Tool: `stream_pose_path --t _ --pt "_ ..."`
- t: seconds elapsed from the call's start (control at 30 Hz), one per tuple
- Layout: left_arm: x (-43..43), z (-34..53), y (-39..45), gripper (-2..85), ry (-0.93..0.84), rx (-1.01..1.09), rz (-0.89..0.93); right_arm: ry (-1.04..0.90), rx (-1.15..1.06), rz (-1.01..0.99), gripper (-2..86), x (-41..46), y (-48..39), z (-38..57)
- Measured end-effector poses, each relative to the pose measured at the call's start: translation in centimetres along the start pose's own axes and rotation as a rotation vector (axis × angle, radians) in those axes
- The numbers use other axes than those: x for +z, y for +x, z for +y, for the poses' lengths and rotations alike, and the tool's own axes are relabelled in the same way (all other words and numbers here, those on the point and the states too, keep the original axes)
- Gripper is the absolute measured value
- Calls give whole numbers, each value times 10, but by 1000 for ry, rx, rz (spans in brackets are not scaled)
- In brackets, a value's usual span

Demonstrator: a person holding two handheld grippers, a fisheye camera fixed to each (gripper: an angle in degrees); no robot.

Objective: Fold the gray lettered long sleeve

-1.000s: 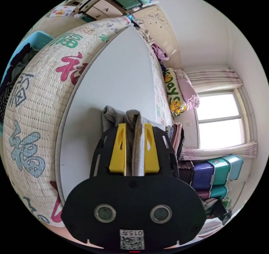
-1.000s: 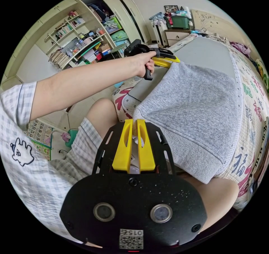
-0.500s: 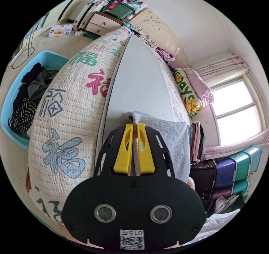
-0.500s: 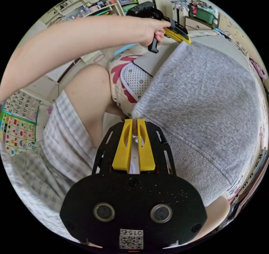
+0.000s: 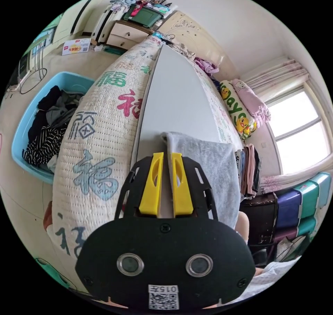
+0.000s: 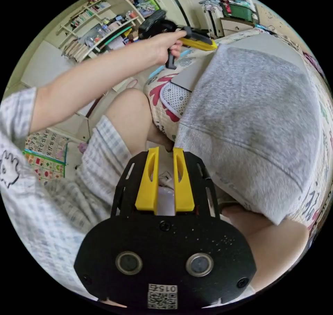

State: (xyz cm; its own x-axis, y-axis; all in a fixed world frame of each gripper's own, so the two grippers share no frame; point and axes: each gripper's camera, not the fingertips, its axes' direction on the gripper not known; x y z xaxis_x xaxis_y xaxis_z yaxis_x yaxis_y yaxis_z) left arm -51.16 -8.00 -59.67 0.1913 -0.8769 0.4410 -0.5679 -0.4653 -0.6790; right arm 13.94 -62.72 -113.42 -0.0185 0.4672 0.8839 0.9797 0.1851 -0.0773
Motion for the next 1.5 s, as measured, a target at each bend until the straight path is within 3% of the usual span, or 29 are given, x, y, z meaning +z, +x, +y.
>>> stream_pose_path --t 0.1,0.27,0.4,0.57,0.7,0.83,1.0,1.13,1.3,1.5 --pt "-31 46 15 26 25 83 60 148 100 -24 57 -48 22 44" --pt "-41 125 40 12 -7 138 152 351 292 106 11 -114 82 102" --pt "-14 161 55 3 -102 141 157 297 291 176 -1 -101 103 108" --pt "15 172 57 -5 -205 152 64 71 397 271 -4 -26 139 134" --pt "14 168 61 -3 -237 160 56 73 420 280 -4 -10 150 152" --pt "1 161 59 17 -233 157 112 155 450 102 0 -17 177 194" --pt "-48 126 32 103 18 92 172 399 445 7 33 -60 213 253" --pt "-52 85 22 150 73 80 169 532 468 22 125 -84 267 262" --pt "-18 29 19 225 29 85 125 500 480 -77 205 -59 348 229" --pt "11 -7 24 228 6 108 136 362 484 -74 239 -6 427 184"
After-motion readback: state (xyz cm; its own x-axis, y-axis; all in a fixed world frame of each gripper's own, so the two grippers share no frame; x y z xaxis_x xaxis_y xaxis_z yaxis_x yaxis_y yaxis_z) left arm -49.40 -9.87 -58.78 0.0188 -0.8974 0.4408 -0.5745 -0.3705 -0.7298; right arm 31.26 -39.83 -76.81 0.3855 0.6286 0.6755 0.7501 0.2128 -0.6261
